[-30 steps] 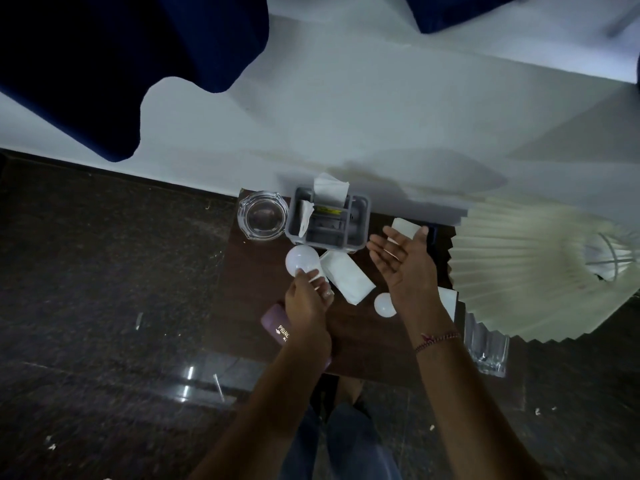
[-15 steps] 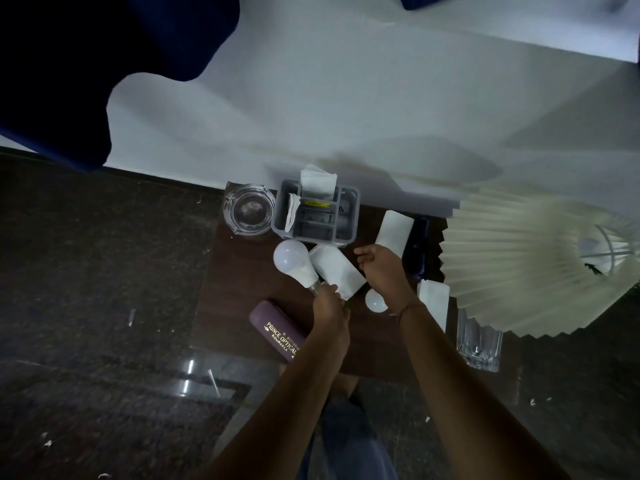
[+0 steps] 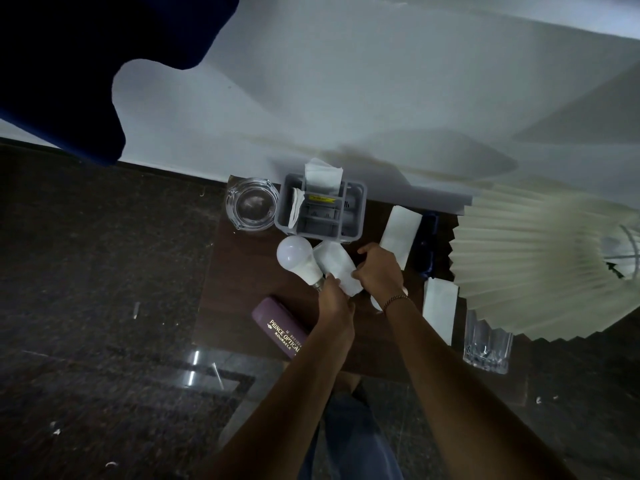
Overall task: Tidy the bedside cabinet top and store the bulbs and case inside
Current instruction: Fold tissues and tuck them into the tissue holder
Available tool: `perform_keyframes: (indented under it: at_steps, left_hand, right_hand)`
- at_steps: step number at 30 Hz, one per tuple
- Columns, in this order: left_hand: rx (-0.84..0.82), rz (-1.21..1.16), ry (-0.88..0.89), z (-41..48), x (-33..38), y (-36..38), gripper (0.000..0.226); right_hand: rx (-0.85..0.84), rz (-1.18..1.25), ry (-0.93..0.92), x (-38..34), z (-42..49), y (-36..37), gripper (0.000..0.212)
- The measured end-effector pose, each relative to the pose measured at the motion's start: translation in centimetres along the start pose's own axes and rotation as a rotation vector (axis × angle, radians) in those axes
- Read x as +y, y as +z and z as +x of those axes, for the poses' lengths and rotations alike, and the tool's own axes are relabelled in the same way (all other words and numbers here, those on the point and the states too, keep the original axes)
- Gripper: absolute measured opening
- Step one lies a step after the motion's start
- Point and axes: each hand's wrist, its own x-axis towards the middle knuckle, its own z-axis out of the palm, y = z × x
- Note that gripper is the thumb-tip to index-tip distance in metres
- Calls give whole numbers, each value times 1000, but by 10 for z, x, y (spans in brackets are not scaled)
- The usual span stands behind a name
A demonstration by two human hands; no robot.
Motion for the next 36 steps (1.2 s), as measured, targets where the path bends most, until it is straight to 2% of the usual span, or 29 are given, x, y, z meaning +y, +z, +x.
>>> perform_keyframes:
  at_steps: [4, 9, 15, 17, 20, 22, 23, 25, 28, 31, 36]
  left_hand:
    - [-9, -5, -6, -4, 2, 0, 40]
    - [-41, 52, -28, -14, 2, -6, 27]
    - [-139, 320, -51, -34, 6, -19, 23]
    - [-106, 377, 81, -41, 10, -25, 19]
    - [-46, 473, 501, -53, 18, -27, 18]
    - [-130, 540, 723, -61, 22, -20, 22]
    - [-189, 569, 767, -65, 23, -13, 28]
    - [-305, 620, 747, -69, 25, 3, 39]
    - [-433, 648, 624, -66, 27, 24, 46]
    - [-483, 622, 536, -64, 32, 36, 49]
    - [-503, 556, 428, -51, 37, 45, 59]
  right_hand:
    - [1, 11, -27, 3, -2, 3, 36]
    - [90, 46, -48, 3, -16, 1, 24]
    - [154, 137, -86, 9, -51, -12, 18]
    - [168, 217, -120, 9, -63, -22, 11]
    - [253, 330, -150, 2, -73, -39, 5]
    - [327, 365, -185, -6, -75, -50, 8]
    - [347, 379, -207, -11, -74, -55, 13]
    - [366, 444, -251, -23, -69, -63, 18]
    - [380, 569, -251, -33, -60, -70, 22]
    - [369, 685, -231, -37, -50, -71, 29]
    - [322, 734, -210, -42, -36, -68, 41]
